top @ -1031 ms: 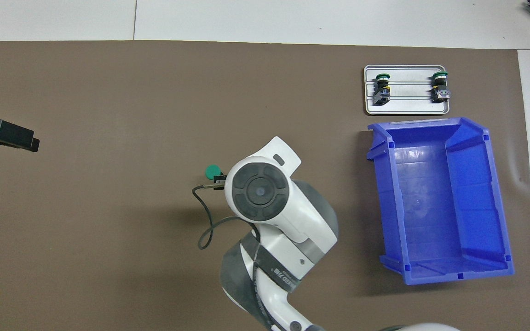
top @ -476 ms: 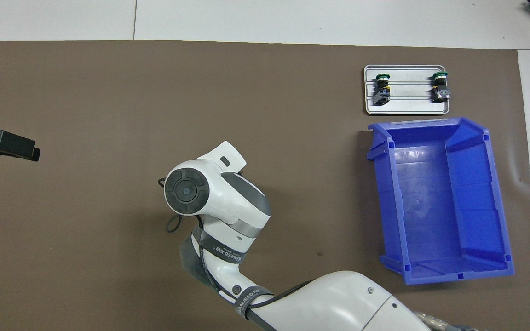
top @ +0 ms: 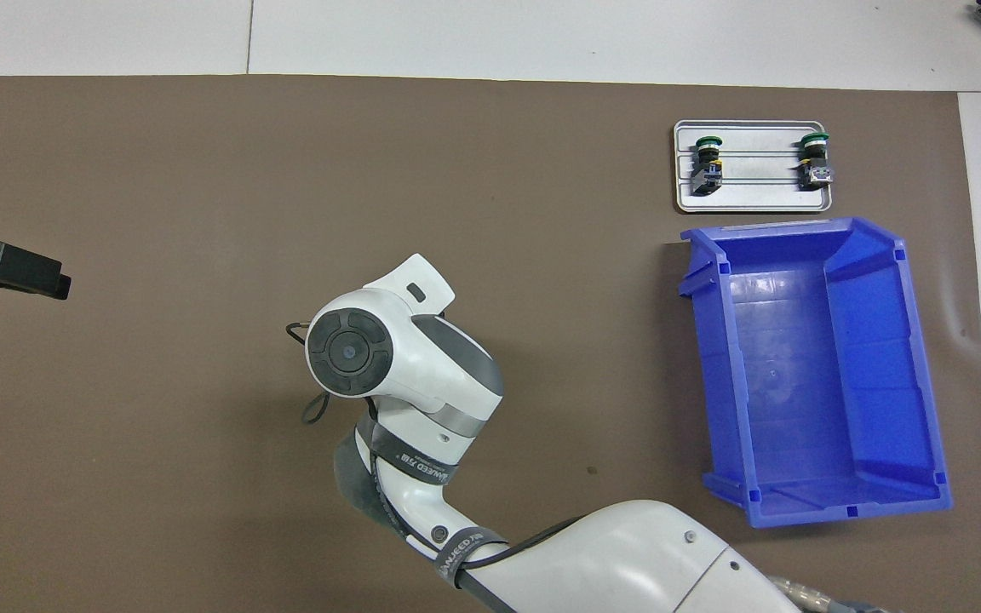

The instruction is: Place and press button with both arms

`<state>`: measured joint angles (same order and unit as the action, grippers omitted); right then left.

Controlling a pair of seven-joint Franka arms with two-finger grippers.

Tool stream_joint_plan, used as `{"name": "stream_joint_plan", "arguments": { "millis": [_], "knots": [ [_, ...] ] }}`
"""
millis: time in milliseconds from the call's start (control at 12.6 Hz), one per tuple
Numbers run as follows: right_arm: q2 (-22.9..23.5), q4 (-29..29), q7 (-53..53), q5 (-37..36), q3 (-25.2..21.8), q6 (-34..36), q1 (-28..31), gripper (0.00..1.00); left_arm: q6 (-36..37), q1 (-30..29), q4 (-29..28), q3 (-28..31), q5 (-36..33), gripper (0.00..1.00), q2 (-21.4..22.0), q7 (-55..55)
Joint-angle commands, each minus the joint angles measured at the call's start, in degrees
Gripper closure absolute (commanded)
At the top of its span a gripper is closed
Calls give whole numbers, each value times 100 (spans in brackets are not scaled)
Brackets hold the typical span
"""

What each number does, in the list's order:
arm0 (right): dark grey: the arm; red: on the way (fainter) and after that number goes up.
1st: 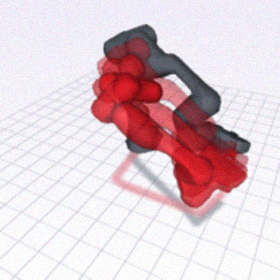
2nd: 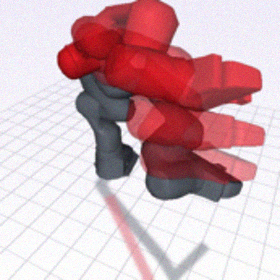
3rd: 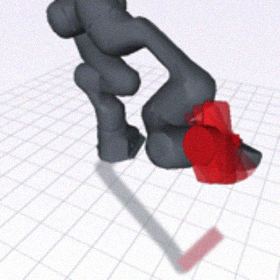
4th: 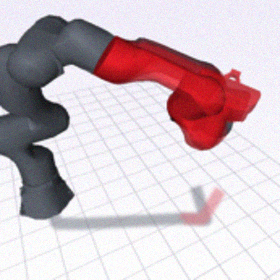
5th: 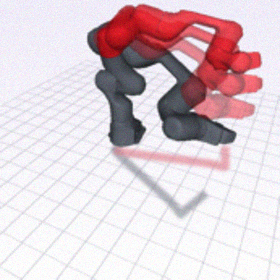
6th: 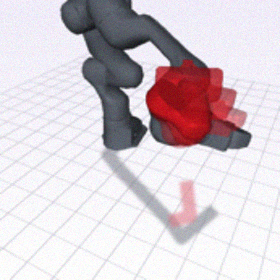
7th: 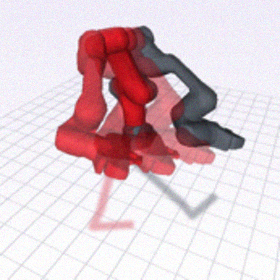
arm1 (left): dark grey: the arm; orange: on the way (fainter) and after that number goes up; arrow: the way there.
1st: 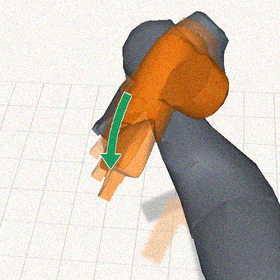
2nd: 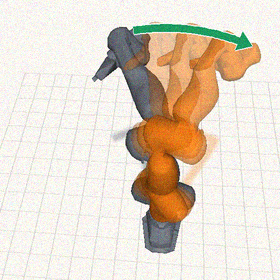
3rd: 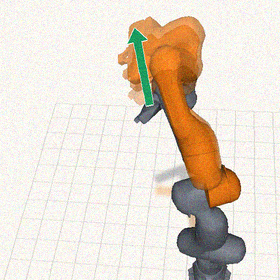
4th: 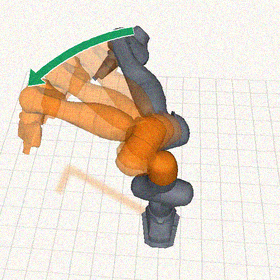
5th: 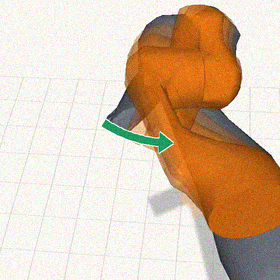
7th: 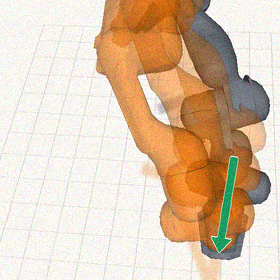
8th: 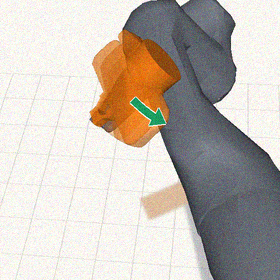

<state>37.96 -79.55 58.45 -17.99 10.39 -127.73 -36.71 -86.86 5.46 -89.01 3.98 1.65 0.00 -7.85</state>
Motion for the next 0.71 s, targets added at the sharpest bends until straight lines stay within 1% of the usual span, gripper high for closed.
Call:
{"name": "stream_joint_plan", "arguments": {
  "millis": [0,79,238,396,555,634],
  "knots": [
    [54,45,70,-134,42,-112,59,23,-121,-10,-178,-12,-113,0,159,-67],
    [54,45,70,-134,42,-121,59,26,-129,-10,-178,-12,-113,0,159,-58],
    [54,36,70,-99,42,-121,59,34,-59,-27,-178,-12,-113,0,167,-6],
    [54,36,70,-38,42,-121,59,39,-59,-62,-178,6,-113,0,167,-6],
    [54,45,87,-20,51,-121,59,48,-59,-71,-187,6,-113,0,167,-6],
    [54,45,79,-11,51,-121,68,50,-59,-71,-187,6,-113,0,167,-6]
  ]
}}
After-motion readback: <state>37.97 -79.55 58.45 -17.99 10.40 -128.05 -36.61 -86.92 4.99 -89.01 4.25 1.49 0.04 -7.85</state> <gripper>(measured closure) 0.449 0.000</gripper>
